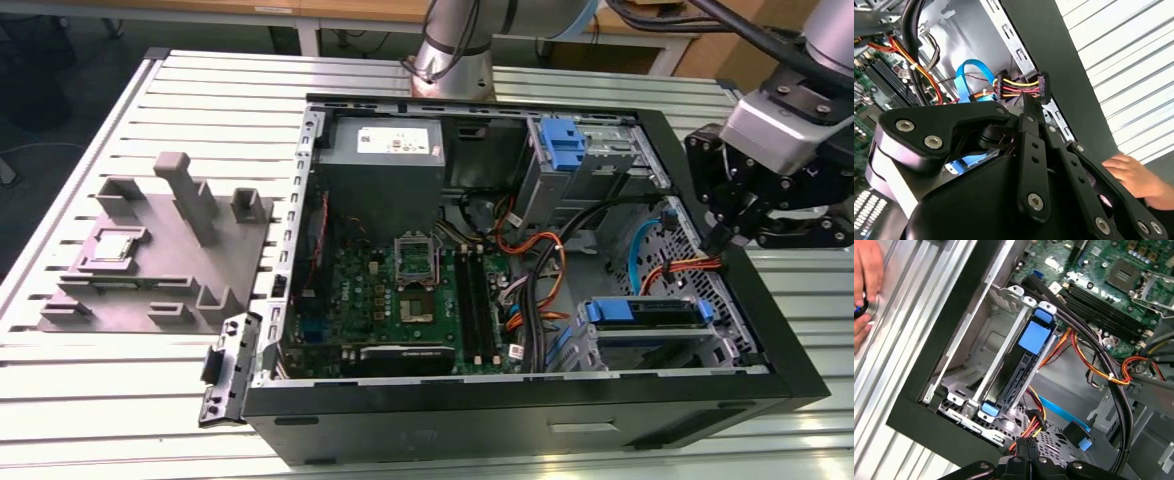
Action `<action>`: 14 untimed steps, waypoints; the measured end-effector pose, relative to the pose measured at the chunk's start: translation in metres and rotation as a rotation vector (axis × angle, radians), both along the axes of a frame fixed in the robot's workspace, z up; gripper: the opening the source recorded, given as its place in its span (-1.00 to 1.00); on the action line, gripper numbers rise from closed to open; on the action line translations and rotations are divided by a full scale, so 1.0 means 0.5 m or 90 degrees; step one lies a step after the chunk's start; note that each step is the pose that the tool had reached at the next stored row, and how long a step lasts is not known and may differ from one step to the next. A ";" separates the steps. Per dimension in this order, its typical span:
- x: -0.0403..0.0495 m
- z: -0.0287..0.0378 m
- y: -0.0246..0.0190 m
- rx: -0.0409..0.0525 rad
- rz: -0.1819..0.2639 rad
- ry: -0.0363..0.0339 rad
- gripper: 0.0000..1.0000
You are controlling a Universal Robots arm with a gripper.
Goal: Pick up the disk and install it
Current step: 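Insert the first disk wire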
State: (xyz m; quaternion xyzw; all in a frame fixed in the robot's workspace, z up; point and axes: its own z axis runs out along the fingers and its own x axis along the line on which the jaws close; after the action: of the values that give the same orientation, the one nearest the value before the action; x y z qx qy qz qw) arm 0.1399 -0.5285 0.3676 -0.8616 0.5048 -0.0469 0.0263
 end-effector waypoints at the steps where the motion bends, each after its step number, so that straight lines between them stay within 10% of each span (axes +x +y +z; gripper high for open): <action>1: 0.000 0.000 0.0000 -0.0047 0.005 -0.0019 -0.76; 4: 0.000 -0.001 0.0000 -0.0155 0.020 -0.0063 -0.76; 11: 0.000 -0.003 0.0001 -0.0189 0.086 -0.0111 -0.76; 14: 0.000 -0.004 0.0000 -0.0360 0.102 -0.0111 -0.76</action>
State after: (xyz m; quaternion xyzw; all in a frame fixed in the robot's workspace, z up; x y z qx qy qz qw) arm 0.1399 -0.5285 0.3657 -0.8993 0.4322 -0.0663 0.0100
